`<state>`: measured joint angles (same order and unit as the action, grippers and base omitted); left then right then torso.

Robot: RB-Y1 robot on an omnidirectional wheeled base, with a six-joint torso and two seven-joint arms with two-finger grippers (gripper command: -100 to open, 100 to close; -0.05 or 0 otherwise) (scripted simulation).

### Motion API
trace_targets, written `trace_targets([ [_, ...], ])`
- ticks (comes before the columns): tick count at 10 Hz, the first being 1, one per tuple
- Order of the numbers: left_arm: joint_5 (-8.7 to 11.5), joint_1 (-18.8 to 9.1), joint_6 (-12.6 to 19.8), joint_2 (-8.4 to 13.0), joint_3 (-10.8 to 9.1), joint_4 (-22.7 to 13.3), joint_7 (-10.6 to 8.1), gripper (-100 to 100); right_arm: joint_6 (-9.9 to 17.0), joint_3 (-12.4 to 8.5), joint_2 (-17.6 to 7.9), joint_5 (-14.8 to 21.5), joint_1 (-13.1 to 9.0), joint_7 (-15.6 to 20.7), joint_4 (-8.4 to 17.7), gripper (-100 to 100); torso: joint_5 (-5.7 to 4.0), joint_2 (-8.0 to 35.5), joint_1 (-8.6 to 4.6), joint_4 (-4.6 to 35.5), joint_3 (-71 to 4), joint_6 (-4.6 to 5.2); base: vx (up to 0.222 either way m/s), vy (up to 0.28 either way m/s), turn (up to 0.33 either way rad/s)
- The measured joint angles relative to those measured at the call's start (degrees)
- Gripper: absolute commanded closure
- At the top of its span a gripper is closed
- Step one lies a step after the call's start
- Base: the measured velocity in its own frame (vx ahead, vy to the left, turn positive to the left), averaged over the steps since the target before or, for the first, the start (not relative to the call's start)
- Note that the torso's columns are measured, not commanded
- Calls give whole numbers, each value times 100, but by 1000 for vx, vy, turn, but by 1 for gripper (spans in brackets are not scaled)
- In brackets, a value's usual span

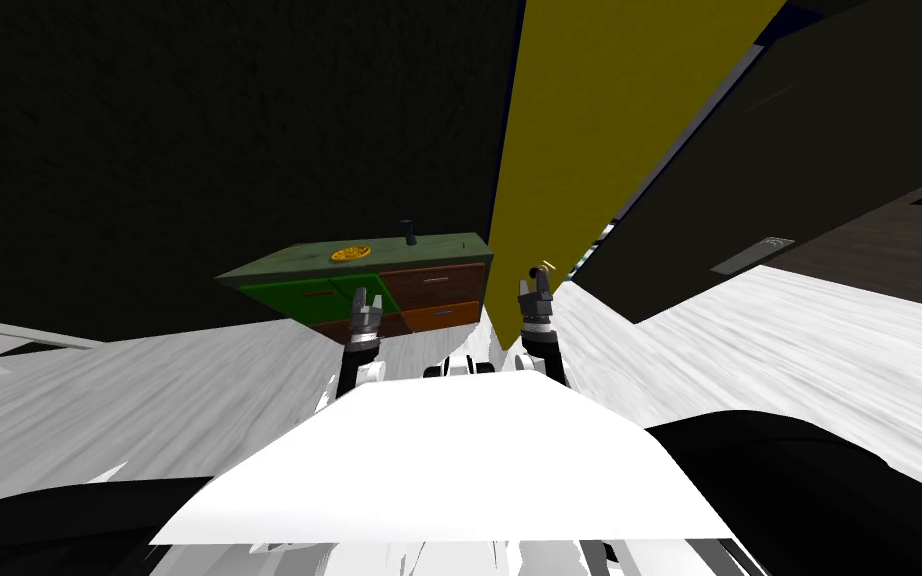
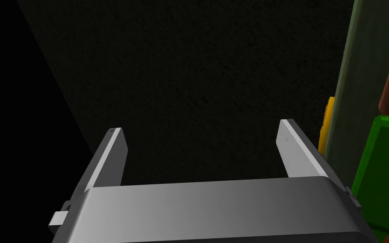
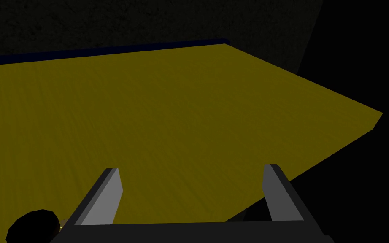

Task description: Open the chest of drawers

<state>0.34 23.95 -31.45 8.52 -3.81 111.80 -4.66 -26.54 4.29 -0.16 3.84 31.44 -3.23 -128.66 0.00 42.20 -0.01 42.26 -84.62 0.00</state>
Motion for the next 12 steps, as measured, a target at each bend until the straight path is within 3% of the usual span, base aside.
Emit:
trace_targets([
  [7,-47,-280,-21,-127,19,-928,110,-100,0,0,0,0,-1,0,0,0,-1,9,-2,2,5,0,88,-25,-11],
  [12,-62,-473,-57,10,7,-1606,164,-100,0,0,0,0,-1,0,0,0,0,11,3,3,6,0,94,-26,-12],
])
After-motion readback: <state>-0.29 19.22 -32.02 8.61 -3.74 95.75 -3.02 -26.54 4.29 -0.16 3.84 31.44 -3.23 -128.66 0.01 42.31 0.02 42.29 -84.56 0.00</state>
